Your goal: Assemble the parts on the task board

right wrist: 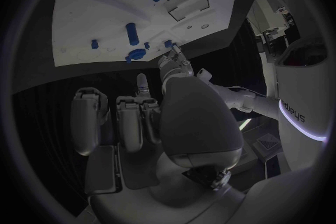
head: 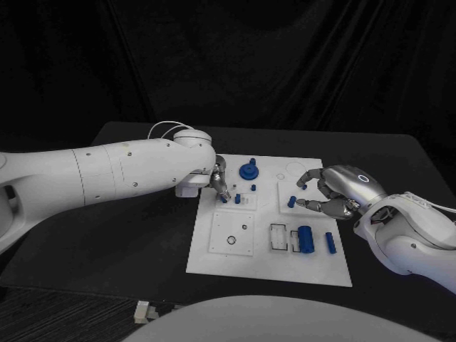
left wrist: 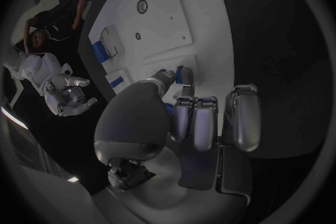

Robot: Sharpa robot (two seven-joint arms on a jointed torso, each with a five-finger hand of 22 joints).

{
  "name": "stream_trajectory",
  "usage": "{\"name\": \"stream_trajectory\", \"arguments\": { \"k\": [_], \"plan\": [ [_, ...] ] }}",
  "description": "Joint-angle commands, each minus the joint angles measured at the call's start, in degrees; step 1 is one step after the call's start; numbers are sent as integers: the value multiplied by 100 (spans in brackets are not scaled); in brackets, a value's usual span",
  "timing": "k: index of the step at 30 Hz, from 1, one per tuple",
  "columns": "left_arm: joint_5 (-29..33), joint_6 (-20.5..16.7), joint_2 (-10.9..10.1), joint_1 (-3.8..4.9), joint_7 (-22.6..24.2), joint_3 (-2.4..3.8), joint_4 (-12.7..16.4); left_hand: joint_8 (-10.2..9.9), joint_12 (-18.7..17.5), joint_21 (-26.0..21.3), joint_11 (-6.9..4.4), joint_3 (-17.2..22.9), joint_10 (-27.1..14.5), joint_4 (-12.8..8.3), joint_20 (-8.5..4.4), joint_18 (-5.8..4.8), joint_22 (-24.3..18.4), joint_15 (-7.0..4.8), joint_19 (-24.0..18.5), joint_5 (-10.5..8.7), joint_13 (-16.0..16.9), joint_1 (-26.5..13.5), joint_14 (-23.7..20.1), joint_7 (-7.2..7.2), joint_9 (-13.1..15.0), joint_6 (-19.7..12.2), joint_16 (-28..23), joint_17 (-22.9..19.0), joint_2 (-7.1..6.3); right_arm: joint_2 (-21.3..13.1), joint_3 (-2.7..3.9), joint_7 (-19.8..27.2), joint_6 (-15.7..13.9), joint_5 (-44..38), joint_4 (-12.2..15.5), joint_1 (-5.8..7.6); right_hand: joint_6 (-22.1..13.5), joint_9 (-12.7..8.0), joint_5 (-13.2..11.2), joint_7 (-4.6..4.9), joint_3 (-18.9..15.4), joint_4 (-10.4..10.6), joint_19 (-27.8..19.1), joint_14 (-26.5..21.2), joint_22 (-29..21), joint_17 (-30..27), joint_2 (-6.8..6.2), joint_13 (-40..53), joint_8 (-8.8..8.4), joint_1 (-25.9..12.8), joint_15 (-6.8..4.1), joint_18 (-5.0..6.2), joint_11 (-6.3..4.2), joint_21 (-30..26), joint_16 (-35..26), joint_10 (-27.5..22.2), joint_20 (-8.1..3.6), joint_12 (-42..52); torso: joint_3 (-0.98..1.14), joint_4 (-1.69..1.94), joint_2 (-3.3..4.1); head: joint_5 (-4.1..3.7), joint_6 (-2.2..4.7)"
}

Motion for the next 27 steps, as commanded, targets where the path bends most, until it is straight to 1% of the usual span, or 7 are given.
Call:
{"name": "stream_trajectory", "arguments": {
  "k": [1,2,5,6,10,16,27],
  "plan": [
    [15,86,22,-52,-219,-15,-25,-32,-38,-25,-25,24,237,16,-37,2,1159,-16,91,-177,907,-56,438,-3,0,11,-25,1017,36,4,3,-59,13,-13,6,-14,36,-11,33,-11,4,23,142,545,1190,1268,-9,1363,15,42,7,53,15,-23,-26,506,-23,-37,1,-1,-2,-2,-1],
    [15,88,26,-56,-219,-15,-31,-61,-40,-40,-21,-2,237,42,-33,5,1155,-11,85,-349,905,-118,435,3,-11,7,-32,1009,46,5,3,-58,14,-13,6,-14,36,-11,33,-11,4,23,142,545,1190,1268,-9,1363,15,42,7,53,15,-23,-26,506,-23,-37,0,-1,-2,-2,-1],
    [15,91,35,-69,-218,-15,-43,-105,-51,-51,-10,-48,231,80,-26,7,1153,-5,82,-522,895,-202,431,14,-31,14,-44,995,59,8,3,-56,15,-13,5,-15,36,-11,33,-11,4,23,142,545,1190,1268,-9,1363,15,42,7,53,15,-23,-26,506,-23,-37,0,-1,0,-6,-1],
    [15,94,38,-74,-218,-15,-47,-125,-57,-57,-6,-85,228,109,-22,7,1152,0,80,-622,889,-253,430,19,-41,23,-46,993,65,9,3,-56,16,-13,5,-15,36,-11,33,-11,4,23,142,545,1190,1268,-9,1363,15,42,7,53,15,-23,-26,506,-23,-37,1,-1,1,-5,-1],
    [15,102,47,-87,-217,-15,-58,-219,-61,-75,13,-218,226,204,-10,10,1148,14,75,-739,886,-398,427,43,-116,27,-56,983,75,10,3,-55,17,-12,5,-15,36,-11,33,-11,4,23,142,545,1190,1268,-9,1363,15,42,7,53,15,-23,-26,506,-23,-37,1,-1,2,-8,-1],
    [15,102,53,-98,-214,-15,-79,-288,-71,-89,30,-345,219,326,2,13,1145,28,71,-826,877,-555,426,61,-185,57,-59,982,115,9,3,-55,20,-12,7,-17,36,-11,33,-11,4,23,142,545,1190,1268,-9,1363,15,42,7,53,15,-23,-26,506,-23,-37,0,-1,0,-10,-1],
    [15,146,72,-107,-220,-15,-124,-315,-73,-99,32,-372,217,330,4,15,1143,30,67,-815,875,-562,424,63,-206,53,-64,975,116,6,3,-54,25,-12,11,-20,41,-16,39,-10,4,25,140,545,1189,1266,-5,1359,13,46,10,55,18,-28,-27,503,-21,-40,2,-1,-2,-12,-1]
  ]
}}
